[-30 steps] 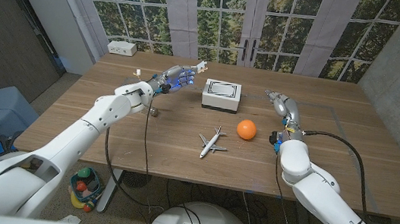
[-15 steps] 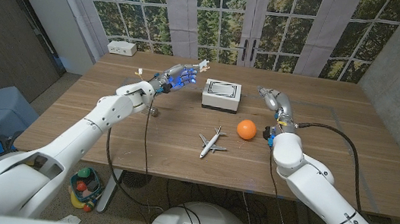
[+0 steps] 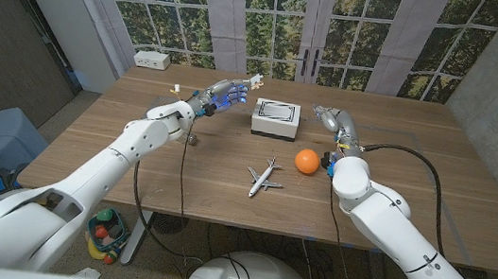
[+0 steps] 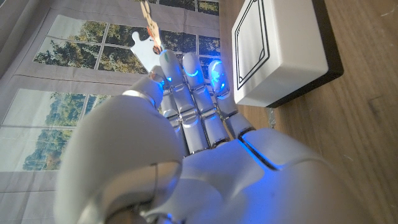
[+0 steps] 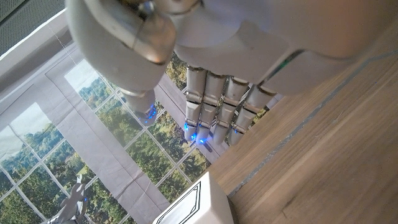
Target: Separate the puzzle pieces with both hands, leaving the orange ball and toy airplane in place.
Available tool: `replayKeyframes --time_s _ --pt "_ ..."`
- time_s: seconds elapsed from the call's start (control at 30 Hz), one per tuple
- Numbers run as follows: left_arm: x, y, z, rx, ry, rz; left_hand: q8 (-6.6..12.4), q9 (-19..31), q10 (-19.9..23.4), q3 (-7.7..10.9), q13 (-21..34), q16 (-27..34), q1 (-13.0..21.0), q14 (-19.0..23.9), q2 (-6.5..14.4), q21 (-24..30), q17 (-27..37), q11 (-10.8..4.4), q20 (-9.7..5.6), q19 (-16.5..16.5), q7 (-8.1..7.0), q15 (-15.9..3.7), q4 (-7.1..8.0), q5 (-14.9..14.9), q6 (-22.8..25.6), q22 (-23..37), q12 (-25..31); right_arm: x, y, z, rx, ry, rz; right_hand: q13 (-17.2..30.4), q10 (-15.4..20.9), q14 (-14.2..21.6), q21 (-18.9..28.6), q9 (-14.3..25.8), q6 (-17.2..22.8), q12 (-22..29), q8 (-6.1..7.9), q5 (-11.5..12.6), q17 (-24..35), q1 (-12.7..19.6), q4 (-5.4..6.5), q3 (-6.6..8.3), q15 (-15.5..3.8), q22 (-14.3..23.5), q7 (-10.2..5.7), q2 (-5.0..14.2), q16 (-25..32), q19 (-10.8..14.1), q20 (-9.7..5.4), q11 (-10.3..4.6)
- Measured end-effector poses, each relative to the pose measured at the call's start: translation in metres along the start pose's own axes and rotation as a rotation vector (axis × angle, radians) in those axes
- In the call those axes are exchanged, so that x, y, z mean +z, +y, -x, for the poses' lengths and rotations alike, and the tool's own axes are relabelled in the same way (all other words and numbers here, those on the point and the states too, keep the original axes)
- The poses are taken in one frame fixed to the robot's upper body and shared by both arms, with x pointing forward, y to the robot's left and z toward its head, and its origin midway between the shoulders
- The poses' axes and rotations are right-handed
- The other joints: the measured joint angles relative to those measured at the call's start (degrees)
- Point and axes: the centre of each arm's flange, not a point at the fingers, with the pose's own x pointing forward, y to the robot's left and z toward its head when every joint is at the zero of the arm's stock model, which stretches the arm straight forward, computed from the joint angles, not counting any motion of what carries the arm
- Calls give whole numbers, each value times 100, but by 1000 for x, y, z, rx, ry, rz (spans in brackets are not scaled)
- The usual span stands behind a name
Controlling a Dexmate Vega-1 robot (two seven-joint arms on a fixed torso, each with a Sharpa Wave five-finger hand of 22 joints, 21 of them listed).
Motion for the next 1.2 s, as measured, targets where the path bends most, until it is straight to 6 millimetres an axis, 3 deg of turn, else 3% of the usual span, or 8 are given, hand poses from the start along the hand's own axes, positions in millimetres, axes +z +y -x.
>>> replayKeyframes --time_s 0.03,0.07,0.2,0.83,1.2 --pt "-1 0 0 -1 1 0 0 0 0 0 4 0 0 0 0 0 0 0 0 0 0 0 0 0 0 0 0 -2 0 0 4 12 6 9 0 0 0 19 8 4 0 0 13 0 0 0 0 0 8 0 0 0 0 0" --pt "0 -1 0 -5 -3 -9 0 0 0 0 9 0 0 0 0 0 0 0 0 0 0 0 0 0 0 0 0 9 3 1 12 -8 1 13 -1 0 0 26 17 4 0 0 24 1 0 0 0 0 17 -1 21 0 0 1" --pt "0 -3 -1 -11 -6 -18 -18 0 0 0 17 0 0 0 0 0 0 0 -32 -31 0 0 0 0 0 0 0 12 5 1 27 6 15 57 -1 0 0 26 17 19 0 0 53 77 -1 -48 0 0 17 -77 44 0 0 1" --pt "-4 -13 -1 -33 -3 -38 -68 0 -9 -7 16 0 7 -10 7 23 1 9 -31 -31 0 -9 7 -2 1 -26 0 37 17 1 112 16 51 222 -64 -54 0 53 -6 25 0 -28 213 72 80 -175 -10 -1 40 -78 107 -43 -43 63" --pt "-5 -14 -5 -42 3 -40 -111 0 -9 -8 26 0 7 -10 7 23 -13 10 -10 -53 6 -9 7 -3 48 -25 0 45 23 -2 139 18 74 316 -63 -53 44 52 -6 91 0 -29 317 13 31 -222 -10 28 39 -137 195 0 0 62"
